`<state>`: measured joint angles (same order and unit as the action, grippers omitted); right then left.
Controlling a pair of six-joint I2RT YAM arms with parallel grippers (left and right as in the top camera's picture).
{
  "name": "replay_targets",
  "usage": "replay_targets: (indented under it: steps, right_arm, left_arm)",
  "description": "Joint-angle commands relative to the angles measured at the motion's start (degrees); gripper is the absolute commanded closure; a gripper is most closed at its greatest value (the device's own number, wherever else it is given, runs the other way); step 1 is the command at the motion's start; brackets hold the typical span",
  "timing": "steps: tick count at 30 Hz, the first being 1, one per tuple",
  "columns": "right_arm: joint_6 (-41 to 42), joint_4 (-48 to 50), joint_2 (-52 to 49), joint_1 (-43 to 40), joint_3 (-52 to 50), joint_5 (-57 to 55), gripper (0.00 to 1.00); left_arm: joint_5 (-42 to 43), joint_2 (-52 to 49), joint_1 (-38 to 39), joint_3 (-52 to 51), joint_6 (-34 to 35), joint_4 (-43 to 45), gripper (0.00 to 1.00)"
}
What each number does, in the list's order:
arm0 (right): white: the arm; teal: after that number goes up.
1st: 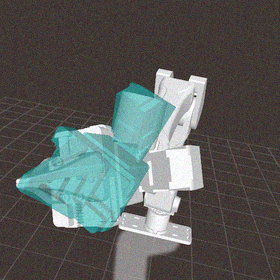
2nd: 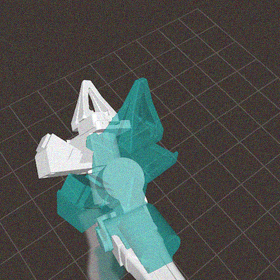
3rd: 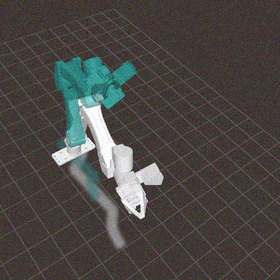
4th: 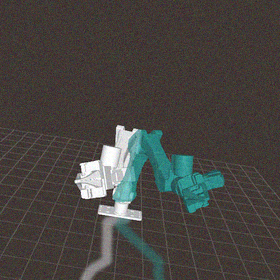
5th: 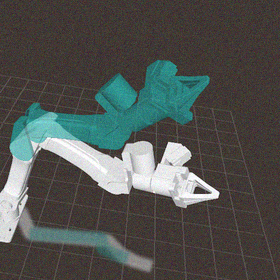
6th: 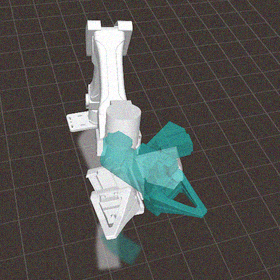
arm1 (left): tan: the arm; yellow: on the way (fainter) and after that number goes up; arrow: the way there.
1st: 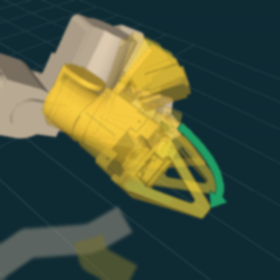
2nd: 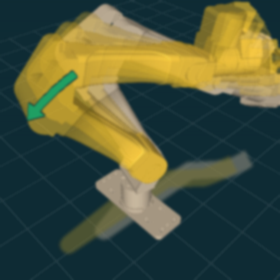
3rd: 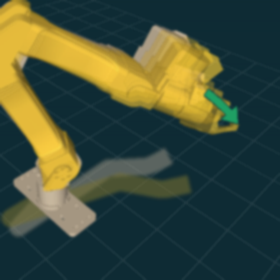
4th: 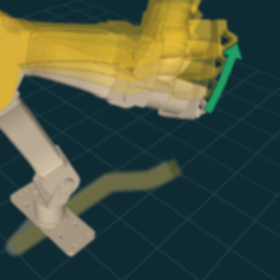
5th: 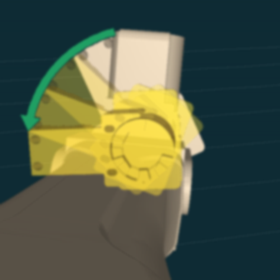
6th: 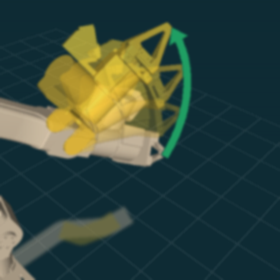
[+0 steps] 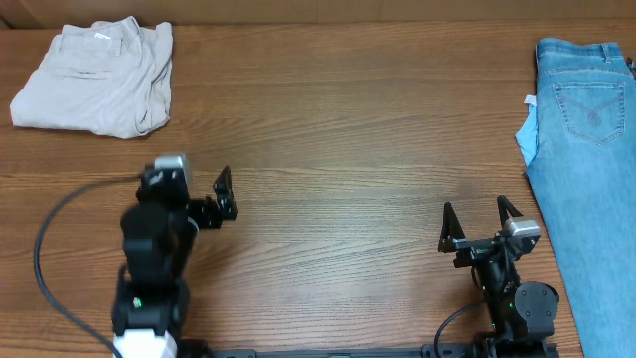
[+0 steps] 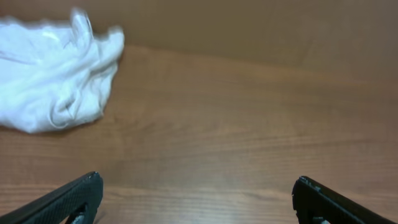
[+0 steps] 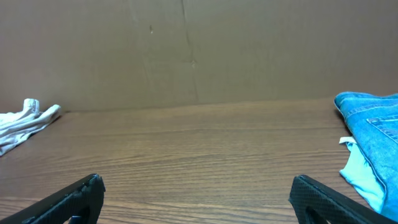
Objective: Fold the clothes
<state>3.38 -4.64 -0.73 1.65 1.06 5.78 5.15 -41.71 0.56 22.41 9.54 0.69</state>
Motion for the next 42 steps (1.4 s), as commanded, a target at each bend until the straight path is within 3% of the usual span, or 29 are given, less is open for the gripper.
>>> replay_targets:
  steps: [1,6,17,42]
  right_arm:
    - [-0.2,0.3,0.6,0.2,-0.6,0.3,0.00]
    - [-0.2,0.3,0.6,0.2,-0.6,0.3,0.00]
    - [-0.2,0.3,0.6,0.2,-0.6,0.3,0.00]
    - [-0.2,0.3,0.6,0.2,-0.6,0.3,0.00]
  left_arm:
    - [-2.2,7.0,-0.2,-7.6,0.6,6.7,0.00]
    - [-2.3,14.3,-0.2,-14.4,0.6,12.6,0.00]
    - [-3.8,27.4,-0.2,-21.7,0.5,13.3,0.00]
    - [-4.9,41.5,-2.1,-22.2,-2.3,-5.2,0.00]
